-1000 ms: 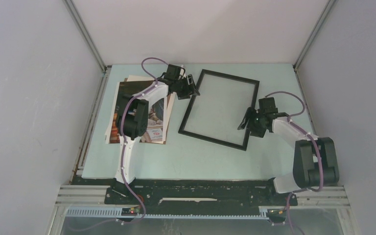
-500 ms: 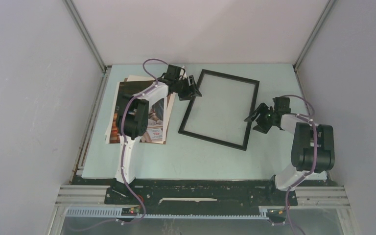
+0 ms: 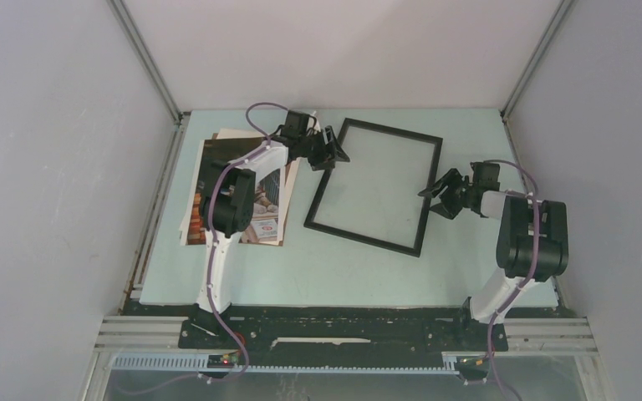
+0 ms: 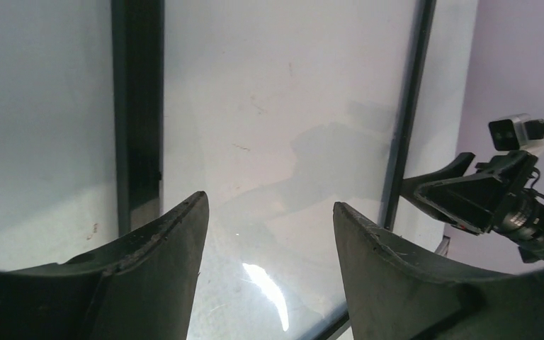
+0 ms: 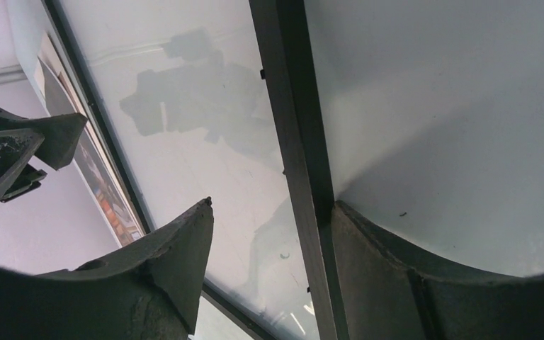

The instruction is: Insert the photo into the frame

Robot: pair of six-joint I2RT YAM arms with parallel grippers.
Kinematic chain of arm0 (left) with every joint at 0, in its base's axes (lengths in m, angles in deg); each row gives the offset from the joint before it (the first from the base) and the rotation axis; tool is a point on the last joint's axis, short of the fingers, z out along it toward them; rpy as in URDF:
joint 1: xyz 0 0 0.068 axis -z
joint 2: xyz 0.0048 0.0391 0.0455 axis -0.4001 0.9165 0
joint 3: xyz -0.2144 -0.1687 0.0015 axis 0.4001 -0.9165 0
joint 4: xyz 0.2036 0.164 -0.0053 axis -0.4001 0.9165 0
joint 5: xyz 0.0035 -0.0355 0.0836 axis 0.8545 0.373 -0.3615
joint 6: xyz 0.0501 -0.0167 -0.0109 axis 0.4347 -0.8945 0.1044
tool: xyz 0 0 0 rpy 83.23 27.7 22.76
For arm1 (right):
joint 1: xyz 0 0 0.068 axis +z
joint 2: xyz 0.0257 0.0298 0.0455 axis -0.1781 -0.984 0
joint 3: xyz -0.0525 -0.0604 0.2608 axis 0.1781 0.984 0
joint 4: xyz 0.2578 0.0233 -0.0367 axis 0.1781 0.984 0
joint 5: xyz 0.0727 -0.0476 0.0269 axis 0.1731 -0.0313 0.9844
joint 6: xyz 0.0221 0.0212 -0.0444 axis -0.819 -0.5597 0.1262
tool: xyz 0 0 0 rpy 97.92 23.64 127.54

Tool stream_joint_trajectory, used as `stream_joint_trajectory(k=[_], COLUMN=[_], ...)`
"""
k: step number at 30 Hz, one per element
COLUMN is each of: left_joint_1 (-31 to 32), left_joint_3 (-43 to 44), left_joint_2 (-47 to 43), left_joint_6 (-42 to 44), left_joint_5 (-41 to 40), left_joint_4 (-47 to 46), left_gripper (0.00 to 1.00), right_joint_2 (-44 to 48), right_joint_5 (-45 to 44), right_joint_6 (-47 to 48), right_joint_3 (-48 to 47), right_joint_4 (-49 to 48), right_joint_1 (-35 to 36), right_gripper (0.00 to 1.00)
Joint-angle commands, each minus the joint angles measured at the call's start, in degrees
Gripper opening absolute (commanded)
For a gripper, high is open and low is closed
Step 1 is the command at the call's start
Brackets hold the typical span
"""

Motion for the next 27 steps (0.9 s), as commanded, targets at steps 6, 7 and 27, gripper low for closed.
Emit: stream_joint_trajectory(k=[6,7,27], left_joint_1=[1.2,1.3,-0.8], left_joint_3=[-6.7,-7.8,-14.5], left_joint_2=[-3.8,-5.3,-9.1], left_joint_6=[-4.9,-4.5,-5.3], left_joint_5=[1.2,-0.1,-16.0], left_joint_4=[-9.9,-10.7,-13.6], left_gripper=[0.70,0.70,0.81], right_joint_2=[0.1,0.8,-2.4], right_joint_5=[-6.6,-9.8,-8.0], right_joint_6=[0.8,1.2,1.1], right_joint_3=[-7.2,-8.5,-14.5], right_joint_4=[4.9,6.5,-5.5], right_joint_1=[-1.6,-1.6,2.9], right_gripper=[0.73,0.74,0.79])
